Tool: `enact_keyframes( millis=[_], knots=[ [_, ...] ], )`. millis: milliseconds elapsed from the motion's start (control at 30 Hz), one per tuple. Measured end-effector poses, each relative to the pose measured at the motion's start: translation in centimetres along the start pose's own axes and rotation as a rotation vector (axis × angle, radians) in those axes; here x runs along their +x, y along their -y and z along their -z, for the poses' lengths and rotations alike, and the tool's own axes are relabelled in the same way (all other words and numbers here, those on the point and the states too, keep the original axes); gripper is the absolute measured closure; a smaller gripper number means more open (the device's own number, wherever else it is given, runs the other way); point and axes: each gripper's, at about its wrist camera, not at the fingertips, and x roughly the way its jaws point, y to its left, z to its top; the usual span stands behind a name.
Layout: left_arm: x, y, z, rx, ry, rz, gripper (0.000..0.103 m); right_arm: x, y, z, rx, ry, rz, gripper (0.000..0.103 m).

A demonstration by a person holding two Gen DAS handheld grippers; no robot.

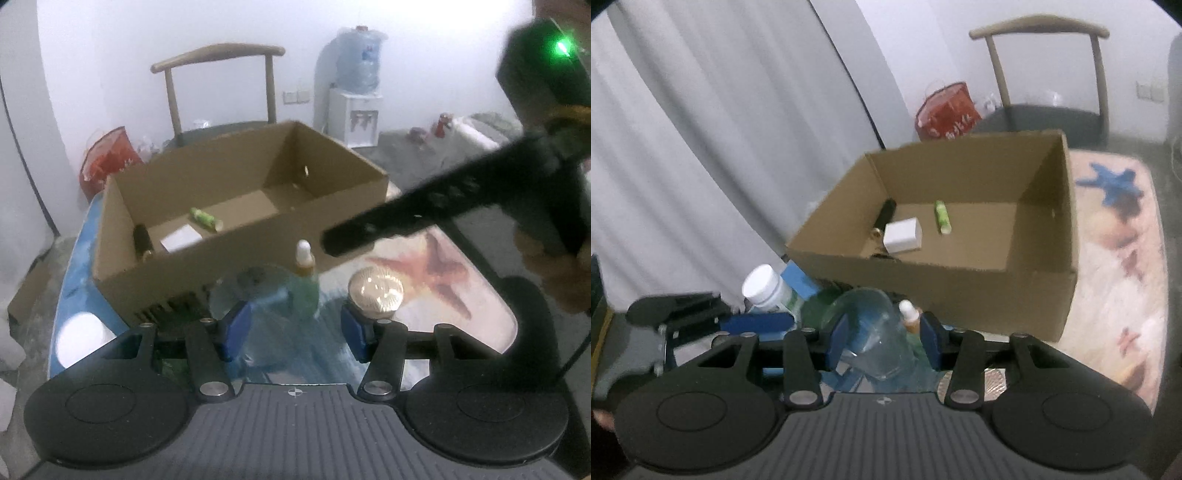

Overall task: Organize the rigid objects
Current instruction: 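Move the right tool toward the green dropper bottle, then grasp the green dropper bottle with the right gripper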

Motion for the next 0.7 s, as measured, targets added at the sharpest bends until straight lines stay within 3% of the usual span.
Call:
enact_keyframes(
  millis=[233,400,433,700],
  knots=[
    [0.7,0.7,0.3,0.014,0.022,-0.03,0.05,1.9,-0.8,-0.2,-0.032,0.019,0.028,0.068],
    [1.0,1.8,0.4,0.069,0.048,-0.052,0.05,3.7,-0.3,-0.2,-0.038,0.012,0.045,0.084],
    [1.3,1.8,0.2,0.075,0.049,-0.053,0.05,3.9,-0.1,-0.2,-0.039,0.009,0.05,0.092],
    [3.7,2.9,-1.4,0.133,0.046,-0.082,0.051,3.7,2.0,-0.3,0.04,0.009,0.017,0.094]
  ],
)
